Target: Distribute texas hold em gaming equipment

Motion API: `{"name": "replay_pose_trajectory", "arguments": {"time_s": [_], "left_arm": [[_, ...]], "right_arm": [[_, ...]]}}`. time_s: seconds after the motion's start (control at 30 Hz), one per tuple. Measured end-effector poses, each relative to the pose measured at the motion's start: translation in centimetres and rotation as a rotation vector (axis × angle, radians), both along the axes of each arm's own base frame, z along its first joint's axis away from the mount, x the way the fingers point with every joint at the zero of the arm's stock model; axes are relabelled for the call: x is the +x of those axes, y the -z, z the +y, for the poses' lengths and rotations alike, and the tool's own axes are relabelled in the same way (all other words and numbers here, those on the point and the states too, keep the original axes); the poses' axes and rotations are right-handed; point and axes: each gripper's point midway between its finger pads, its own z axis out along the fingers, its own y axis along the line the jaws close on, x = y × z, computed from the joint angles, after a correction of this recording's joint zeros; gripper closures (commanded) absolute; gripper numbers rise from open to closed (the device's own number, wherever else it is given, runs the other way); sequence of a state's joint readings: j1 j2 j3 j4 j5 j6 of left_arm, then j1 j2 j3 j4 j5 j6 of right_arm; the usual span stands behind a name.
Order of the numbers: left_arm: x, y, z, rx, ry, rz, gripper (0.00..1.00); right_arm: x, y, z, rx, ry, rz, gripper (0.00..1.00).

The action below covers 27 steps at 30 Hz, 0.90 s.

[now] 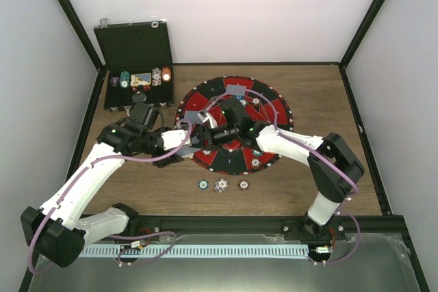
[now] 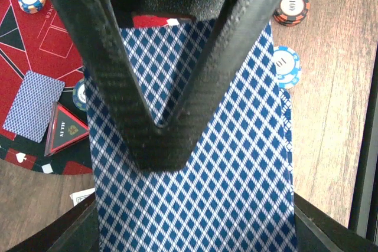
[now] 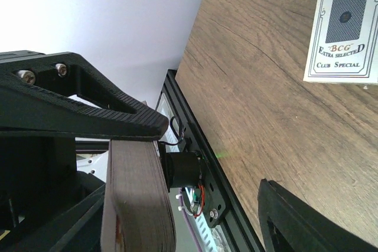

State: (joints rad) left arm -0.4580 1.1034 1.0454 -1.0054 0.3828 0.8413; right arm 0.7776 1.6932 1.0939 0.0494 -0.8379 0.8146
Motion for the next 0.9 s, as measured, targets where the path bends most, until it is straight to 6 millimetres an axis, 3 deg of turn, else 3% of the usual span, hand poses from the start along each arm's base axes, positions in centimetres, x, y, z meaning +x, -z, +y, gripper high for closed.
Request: {"name": "replay_pose_trajectory", "arguments": {"time_s": [0.17, 0.53, 0.7, 0.9], "left_arm": [[0.0, 0.1, 0.1, 0.004, -0.002, 0.000, 0.91], [-0.1, 0.5, 0.4, 0.022, -0.010, 0.007, 0.91], [-0.2, 0.6, 0.5, 0.027, -0.011, 0.011, 0.91], [-0.2, 0.5, 0.4, 0.022, -0.010, 0.006, 0.91]], "right_arm": [[0.2, -0.3, -0.7, 0.002, 0.011, -0.014, 0.47], [0.5, -1.9, -1.8, 0.002, 0.044, -0.049, 0.90], [1.3, -2.1, -2.9, -0.024, 0.087, -0.064, 0.99], [3.0, -1.9, -5.0, -0.062, 0.159, -0.067, 0.99]]}}
